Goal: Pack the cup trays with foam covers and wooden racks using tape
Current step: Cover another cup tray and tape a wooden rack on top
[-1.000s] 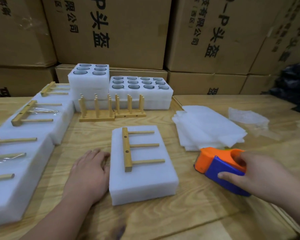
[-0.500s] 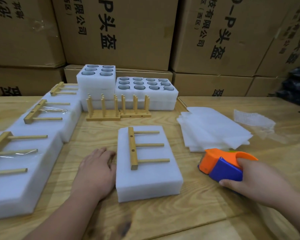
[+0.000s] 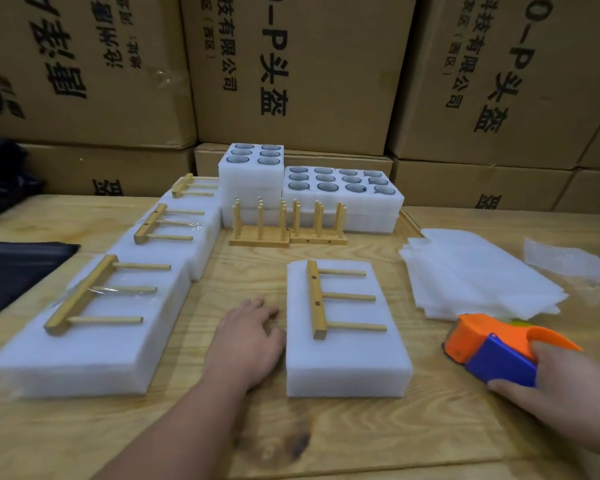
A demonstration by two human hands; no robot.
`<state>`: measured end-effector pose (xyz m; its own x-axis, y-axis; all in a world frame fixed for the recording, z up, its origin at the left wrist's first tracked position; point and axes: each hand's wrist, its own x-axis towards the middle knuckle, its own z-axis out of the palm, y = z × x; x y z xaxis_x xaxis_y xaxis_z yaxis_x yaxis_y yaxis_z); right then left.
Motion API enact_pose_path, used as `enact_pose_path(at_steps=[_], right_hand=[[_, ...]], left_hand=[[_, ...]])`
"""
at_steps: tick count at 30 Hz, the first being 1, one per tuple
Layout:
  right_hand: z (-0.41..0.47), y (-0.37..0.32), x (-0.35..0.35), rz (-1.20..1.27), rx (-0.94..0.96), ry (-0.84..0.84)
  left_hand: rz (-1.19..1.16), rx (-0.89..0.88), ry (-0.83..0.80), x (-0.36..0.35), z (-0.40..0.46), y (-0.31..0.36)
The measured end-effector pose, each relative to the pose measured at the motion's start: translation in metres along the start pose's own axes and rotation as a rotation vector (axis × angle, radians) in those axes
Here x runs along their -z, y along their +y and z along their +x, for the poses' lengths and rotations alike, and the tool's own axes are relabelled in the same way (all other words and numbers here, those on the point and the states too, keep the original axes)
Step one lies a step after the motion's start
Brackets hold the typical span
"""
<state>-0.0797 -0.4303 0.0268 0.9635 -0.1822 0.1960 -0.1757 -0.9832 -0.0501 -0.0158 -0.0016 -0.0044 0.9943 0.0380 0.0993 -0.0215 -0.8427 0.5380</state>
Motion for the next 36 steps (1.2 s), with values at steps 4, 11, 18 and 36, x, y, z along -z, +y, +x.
enact_pose_path(at_steps=[4,11,18,36], right_hand=[[-0.006,-0.005,0.002,0.056,-0.019,0.028],[-0.031,-0.056,0.057,0.249,0.115,0.213],[-0.043,-0.094,0.089,0.313,0.345,0.373],[-0.065,-0.131,0.109,0.550,0.531,0.466]], left_hand=[[-0.229,0.077,0.007,0.006,-0.003,0.000],[-0.797,0.156,0.164,0.028,-0.013,0.015],[-0.947,-0.271,0.080,0.088,-0.044,0.078],[-0.350,-0.747,0.079,0.142,-0.090,0.132]])
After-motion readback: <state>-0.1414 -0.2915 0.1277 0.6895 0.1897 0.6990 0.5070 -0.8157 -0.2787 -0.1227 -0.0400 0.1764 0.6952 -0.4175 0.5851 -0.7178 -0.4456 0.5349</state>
